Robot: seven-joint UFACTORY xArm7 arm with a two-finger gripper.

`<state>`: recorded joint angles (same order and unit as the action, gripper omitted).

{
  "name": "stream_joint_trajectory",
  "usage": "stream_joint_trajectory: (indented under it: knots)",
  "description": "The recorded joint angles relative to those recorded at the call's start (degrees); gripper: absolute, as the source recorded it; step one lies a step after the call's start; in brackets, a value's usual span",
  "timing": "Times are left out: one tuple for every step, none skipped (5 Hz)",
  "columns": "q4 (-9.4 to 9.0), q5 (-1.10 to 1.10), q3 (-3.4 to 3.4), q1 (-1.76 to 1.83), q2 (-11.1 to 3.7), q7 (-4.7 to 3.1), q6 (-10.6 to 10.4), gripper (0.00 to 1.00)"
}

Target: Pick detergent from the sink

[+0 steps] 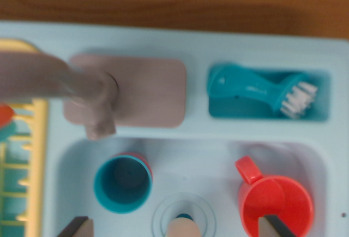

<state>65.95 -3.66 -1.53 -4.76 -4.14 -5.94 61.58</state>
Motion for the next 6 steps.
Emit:
stream_joint_trajectory:
  knots:
    - [0.00,0.00,0.00,0.00,0.00,0.00,0.00,0.00]
    - [-2.52,-0.13,-0.25,-0.20,-0.46,-0.56,-2.48,0.00]
    - [-2.52,-0.13,-0.25,-0.20,-0.46,-0.56,-2.48,0.00]
    - [-5.00,-0.25,-0.50,-0.39,-0.92,-1.10,-4.92,0.00]
    - [-16.13,-0.81,-1.60,-1.25,-2.96,-3.56,-15.85,1.00]
    - [-16.13,-0.81,-1.60,-1.25,-2.96,-3.56,-15.85,1.00]
